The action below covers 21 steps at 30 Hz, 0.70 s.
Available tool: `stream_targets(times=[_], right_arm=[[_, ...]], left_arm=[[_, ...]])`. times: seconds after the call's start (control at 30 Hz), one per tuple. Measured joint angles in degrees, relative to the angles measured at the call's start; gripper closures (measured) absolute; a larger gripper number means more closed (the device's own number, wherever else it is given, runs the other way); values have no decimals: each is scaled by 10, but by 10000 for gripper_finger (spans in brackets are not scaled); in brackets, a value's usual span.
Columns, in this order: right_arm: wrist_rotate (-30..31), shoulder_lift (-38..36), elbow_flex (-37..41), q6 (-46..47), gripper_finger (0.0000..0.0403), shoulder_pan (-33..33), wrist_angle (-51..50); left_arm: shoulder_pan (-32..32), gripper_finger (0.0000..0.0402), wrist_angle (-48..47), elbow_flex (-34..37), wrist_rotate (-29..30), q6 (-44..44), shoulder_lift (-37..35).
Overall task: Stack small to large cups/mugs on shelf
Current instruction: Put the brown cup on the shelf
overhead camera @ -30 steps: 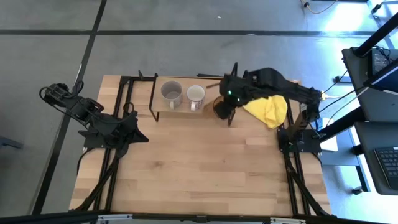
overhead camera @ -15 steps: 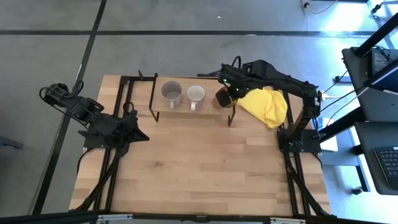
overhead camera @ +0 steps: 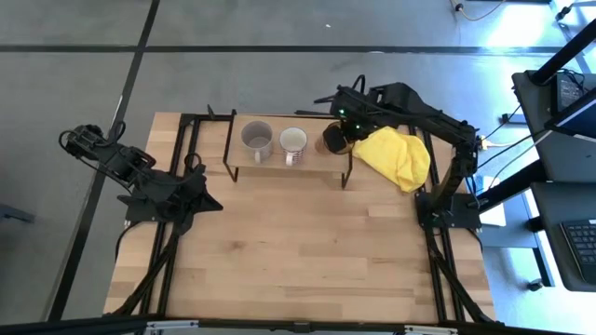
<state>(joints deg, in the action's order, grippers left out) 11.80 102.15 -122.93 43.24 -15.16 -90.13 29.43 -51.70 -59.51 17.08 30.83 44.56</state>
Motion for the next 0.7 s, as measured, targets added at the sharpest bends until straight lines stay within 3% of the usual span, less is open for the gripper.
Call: stream_targets(times=[0.23,0.7], right_arm=[[-10,1,24,-8,380,0,0],[-9,0,24,-24,323,-12,2]], left_arm=[[0,401,0,0,0,1,0],[0,401,1,0,0,1,0]])
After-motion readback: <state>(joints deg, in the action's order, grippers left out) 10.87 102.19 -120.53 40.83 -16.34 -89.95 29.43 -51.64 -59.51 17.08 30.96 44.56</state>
